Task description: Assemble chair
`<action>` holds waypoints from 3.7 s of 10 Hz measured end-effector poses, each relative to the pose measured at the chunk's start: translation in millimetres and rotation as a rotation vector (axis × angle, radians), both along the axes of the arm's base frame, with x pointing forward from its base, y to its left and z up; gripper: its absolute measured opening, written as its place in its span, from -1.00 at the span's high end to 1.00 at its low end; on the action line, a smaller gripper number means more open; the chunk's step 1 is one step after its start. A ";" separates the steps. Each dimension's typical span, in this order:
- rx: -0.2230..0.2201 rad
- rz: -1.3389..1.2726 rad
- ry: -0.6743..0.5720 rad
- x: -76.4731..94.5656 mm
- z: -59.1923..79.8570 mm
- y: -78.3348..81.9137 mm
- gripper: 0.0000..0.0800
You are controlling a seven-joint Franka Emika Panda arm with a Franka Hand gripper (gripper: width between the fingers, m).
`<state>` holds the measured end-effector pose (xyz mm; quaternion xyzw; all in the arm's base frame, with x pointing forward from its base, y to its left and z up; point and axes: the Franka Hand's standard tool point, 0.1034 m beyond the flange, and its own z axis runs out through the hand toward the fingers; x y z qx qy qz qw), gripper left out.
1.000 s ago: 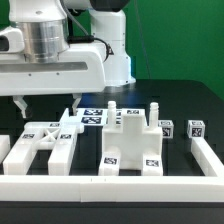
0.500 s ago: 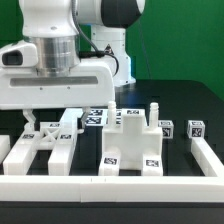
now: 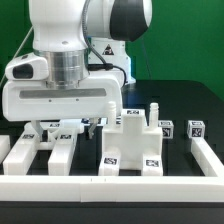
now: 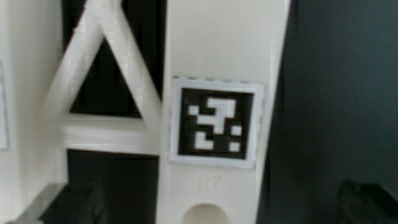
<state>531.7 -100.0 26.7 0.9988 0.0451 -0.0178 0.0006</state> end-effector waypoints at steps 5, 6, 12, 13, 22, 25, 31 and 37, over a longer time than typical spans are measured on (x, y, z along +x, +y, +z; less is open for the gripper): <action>-0.008 -0.001 -0.002 -1.7 -8.6 -1.6 -0.29; -0.008 -0.001 -0.002 -1.7 -8.6 -1.6 0.06; -0.008 0.000 -0.002 -1.5 -8.5 -1.6 0.29; -0.008 0.000 -0.002 -1.5 -8.5 -1.6 0.29; 0.039 -0.117 0.015 10.2 91.4 16.8 0.29; 0.036 -0.116 0.019 7.9 84.8 15.7 0.29; 0.006 -0.164 0.019 34.8 138.5 85.8 0.29; 0.001 -0.236 0.015 37.1 128.2 148.6 0.29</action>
Offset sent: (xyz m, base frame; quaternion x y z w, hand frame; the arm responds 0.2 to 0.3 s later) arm 0.0000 0.0000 0.0000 0.0000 0.0000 0.0000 1.0000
